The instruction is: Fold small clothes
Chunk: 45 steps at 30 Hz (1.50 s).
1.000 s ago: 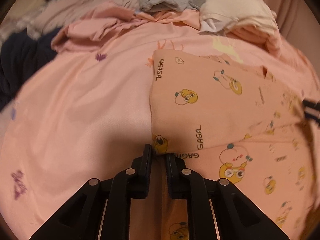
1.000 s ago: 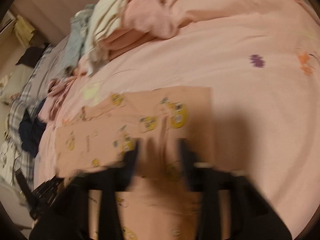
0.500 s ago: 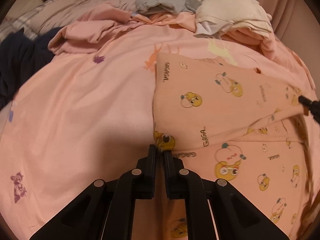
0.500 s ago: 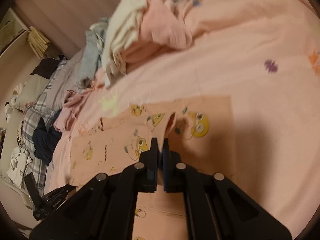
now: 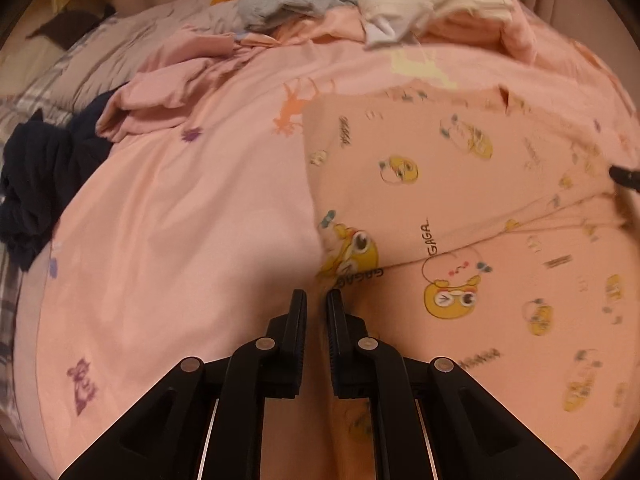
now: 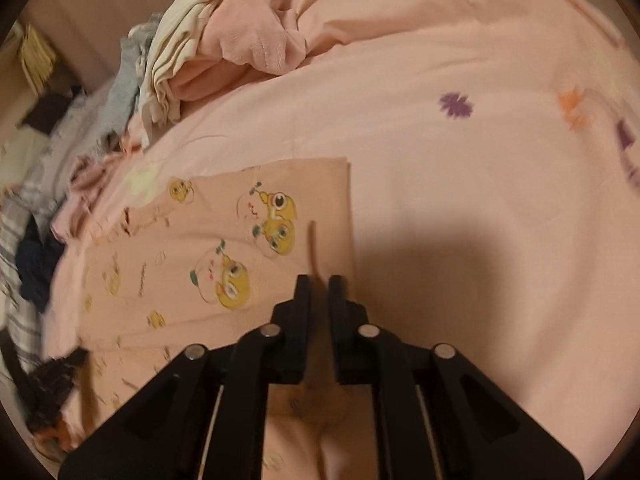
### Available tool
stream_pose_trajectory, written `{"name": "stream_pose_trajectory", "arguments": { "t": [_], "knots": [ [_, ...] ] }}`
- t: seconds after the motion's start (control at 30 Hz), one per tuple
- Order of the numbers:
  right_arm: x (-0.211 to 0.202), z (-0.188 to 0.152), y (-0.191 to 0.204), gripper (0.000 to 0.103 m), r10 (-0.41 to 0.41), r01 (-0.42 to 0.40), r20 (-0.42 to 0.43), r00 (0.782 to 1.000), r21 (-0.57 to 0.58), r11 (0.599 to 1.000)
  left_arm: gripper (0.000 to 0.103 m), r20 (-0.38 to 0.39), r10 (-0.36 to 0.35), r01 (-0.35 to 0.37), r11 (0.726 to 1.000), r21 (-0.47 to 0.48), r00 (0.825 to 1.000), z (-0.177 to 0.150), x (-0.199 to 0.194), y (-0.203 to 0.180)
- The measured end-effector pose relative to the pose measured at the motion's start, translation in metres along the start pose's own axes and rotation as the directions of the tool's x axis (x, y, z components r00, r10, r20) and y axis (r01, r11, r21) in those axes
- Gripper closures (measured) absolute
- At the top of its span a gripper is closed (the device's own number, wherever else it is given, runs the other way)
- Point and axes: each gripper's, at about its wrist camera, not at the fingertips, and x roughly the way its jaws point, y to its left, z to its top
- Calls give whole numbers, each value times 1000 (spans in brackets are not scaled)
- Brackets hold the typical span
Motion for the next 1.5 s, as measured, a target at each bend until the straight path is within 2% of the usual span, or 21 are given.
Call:
{"name": "stream_pose_trajectory", "arguments": {
  "t": [0.07,0.17,0.23,0.33,0.47,0.5,0.53,0.6,0.73,0.83,0.87,0.93,0.97,1.03,1.07,1.1,1.13,1.17,1.23,1.4,1.5],
  "knots": [
    [-19,3,4,89,-48,50,46,998,-51,997,96,34,-9,10,1000,-26,999,2,-21,5],
    [-41,8,12,90,15,-8,82,997,-83,996,96,140,-9,14,999,-35,990,15,-48,1],
    [-46,10,23,92,47,-38,93,995,-92,995,96,168,-57,67,996,-56,984,29,-50,-10],
    [-37,8,52,94,148,-140,59,987,-121,983,96,140,-165,179,980,-91,976,44,-23,-35],
    [8,-7,90,94,227,-233,-58,972,-134,963,96,6,-165,164,979,-119,986,40,34,-61],
    [16,-13,92,94,220,-230,-87,972,-135,964,96,33,-163,165,980,-113,986,35,37,-63],
    [32,-22,93,95,190,-209,-137,972,-139,968,96,72,-158,164,983,-86,985,29,33,-65],
    [38,-32,89,100,183,-200,-119,976,-153,968,96,90,-134,138,990,-35,987,21,26,-68],
    [23,-39,73,102,200,-221,-146,969,-144,965,96,44,-120,120,993,-14,992,6,17,-59],
    [6,-44,65,96,149,-173,-142,978,-168,971,96,41,-129,131,991,-30,991,-4,1,-45],
    [-6,-48,62,90,147,-169,-133,980,-179,969,96,49,-136,138,990,-36,990,-6,-4,-40],
    [-29,-56,52,90,160,-179,-119,980,-172,969,94,69,-177,181,982,-58,982,-17,-24,-26],
    [-41,-60,44,89,178,-195,-117,977,-160,968,94,71,-223,228,971,-74,972,-24,-34,-19],
    [-63,-66,33,82,200,-213,-100,975,-136,968,83,62,-304,309,944,-116,951,-38,-48,-5],
    [-82,-75,24,72,212,-221,-81,974,-124,967,62,55,-330,335,932,-137,942,-47,-53,0],
    [-90,-81,21,54,215,-223,-75,974,-119,968,44,44,-357,359,919,-161,933,-59,-58,5],
    [-101,-91,13,43,225,-232,-73,972,-102,967,39,44,-375,376,909,-179,926,-71,-62,9],
    [-113,-103,4,34,237,-242,-72,969,-69,968,39,52,-388,390,899,-200,920,-84,-66,14],
    [-127,-126,-8,34,253,-255,-78,964,-22,967,39,67,-430,432,865,-254,900,-112,-73,24],
    [-147,-189,-20,34,255,-250,-99,962,53,967,39,90,-583,562,713,-420,807,-185,-75,39],
    [-160,-221,-35,34,269,-257,-91,959,122,959,39,93,-639,599,648,-471,764,-220,-75,35]
  ]
}}
